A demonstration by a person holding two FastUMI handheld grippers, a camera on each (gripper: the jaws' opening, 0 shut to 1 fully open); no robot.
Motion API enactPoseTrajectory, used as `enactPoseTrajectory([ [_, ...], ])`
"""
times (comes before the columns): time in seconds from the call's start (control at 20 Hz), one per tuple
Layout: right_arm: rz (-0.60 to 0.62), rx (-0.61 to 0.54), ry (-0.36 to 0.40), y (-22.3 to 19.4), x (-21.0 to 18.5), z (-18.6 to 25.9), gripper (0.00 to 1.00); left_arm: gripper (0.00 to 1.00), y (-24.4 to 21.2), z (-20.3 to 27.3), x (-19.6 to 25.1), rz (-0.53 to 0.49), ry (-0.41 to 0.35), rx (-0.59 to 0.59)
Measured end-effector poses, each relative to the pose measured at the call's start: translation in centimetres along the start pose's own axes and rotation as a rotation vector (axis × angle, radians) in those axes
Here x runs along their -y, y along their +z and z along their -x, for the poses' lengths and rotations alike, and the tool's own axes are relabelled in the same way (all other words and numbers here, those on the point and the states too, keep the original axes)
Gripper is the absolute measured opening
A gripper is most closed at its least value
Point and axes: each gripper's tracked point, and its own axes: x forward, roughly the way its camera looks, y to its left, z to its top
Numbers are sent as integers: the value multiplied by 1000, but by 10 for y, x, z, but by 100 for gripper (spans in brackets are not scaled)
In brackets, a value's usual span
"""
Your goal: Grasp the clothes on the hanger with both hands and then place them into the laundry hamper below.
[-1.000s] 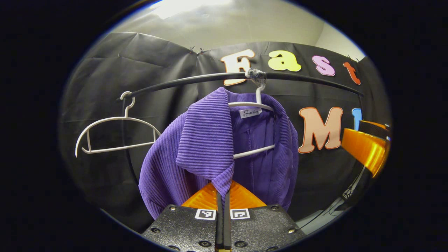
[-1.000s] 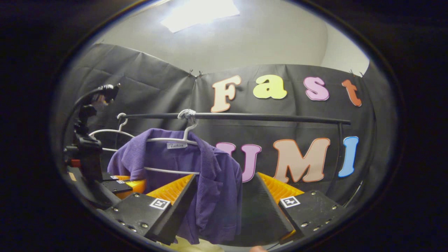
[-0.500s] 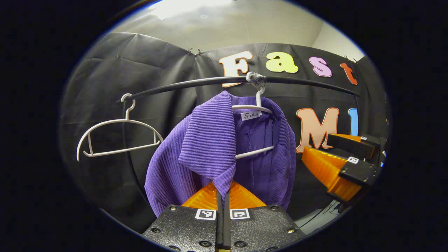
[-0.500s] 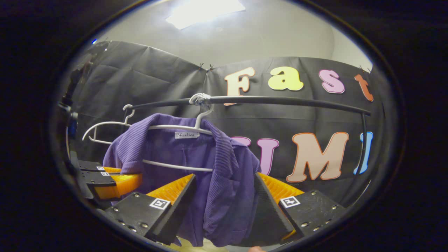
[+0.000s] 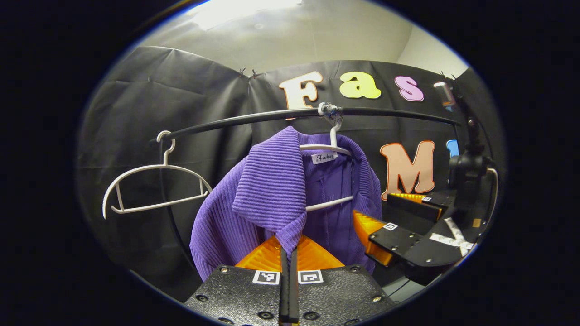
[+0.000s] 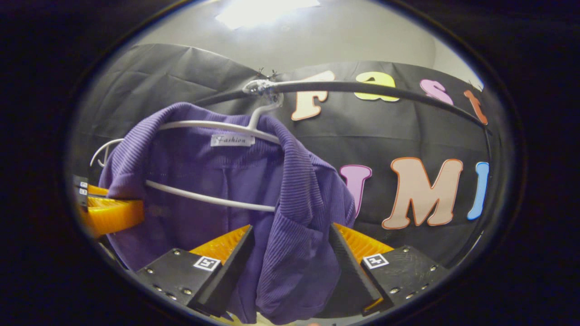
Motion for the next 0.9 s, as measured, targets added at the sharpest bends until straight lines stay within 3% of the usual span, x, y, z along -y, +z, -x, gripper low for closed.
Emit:
enactPoseTrajectory([
  [0.25, 4, -15, -45, -14, 3, -20, 96, 0, 6, 2, -4, -6, -2, 15],
  [0.65, 12, -54, -84, -32, 13, -28, 95, 0, 14, 9, -25, 2, 64, 32],
  [0.9, 37, -87, -133, -39, 25, -24, 34, 0, 18, 15, -31, -9, 97, 39],
])
